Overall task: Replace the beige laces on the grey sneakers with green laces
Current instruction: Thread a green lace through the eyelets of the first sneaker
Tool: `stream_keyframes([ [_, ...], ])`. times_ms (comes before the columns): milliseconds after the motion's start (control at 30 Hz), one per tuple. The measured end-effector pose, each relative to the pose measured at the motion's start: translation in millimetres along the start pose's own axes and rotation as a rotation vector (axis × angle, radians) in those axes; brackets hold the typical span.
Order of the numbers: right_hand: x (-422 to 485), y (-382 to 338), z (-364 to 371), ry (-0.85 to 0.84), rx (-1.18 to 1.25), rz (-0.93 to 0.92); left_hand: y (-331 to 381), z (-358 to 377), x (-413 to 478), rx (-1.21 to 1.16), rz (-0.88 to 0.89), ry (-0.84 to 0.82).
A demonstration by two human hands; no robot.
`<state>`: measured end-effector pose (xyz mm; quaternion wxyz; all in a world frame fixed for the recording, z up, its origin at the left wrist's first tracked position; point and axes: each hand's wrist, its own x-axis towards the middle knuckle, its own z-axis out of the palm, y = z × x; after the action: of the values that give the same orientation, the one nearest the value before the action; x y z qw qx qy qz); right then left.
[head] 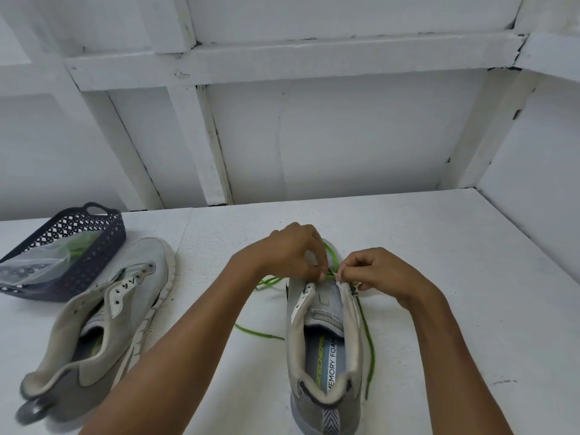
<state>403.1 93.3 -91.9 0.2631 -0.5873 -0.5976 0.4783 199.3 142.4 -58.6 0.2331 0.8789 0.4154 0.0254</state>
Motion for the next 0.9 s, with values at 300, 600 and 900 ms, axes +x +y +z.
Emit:
stream_keyframes([
  [300, -1.7, 3.3, -2.3, -0.008, 0.039, 0.015, -11.8, -16.1, -11.5, -1.077, -0.04, 0.222],
  [600, -0.5, 0.7, -2.4, -0.024, 0.016, 0.025, -36.1, -18.5, -22.5, -1.17, -0.286, 0.304],
  [900, -1.0, -7.9, 1.5, -0.037, -0.058, 0.027, -36.6, -18.0, -39.6, -0.218, -0.244, -0.12],
])
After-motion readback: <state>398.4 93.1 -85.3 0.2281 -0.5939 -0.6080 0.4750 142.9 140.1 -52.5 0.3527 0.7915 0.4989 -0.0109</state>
